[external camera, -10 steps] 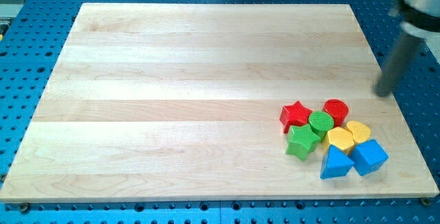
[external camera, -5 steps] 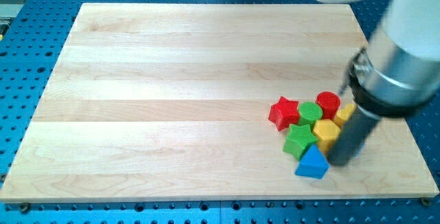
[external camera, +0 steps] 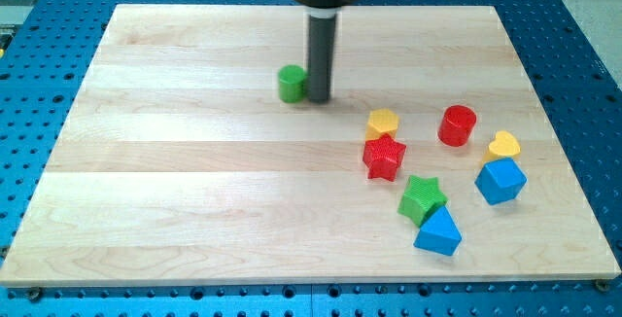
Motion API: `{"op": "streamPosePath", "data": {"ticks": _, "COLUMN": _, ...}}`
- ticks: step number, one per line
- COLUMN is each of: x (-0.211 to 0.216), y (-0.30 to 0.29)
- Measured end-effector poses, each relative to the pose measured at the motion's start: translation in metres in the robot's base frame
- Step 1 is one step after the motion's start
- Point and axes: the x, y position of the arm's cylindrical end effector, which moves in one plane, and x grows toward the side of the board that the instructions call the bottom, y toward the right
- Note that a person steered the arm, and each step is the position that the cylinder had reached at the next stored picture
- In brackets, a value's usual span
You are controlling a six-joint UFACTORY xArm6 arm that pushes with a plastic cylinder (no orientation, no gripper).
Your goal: Place the green circle at the top center of the board
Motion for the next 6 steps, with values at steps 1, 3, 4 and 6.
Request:
{"op": "streamPosePath", "data": {"ticks": 1, "x": 0.000, "y": -0.042}}
{"op": "streamPosePath", "data": {"ticks": 3, "x": -0.021, "y": -0.104}}
{"op": "streamPosePath", "data": {"ticks": 4, "x": -0.071, "y": -0.031}}
{"op": "streamPosePath", "data": {"ticks": 6, "x": -0.026, "y": -0.109}}
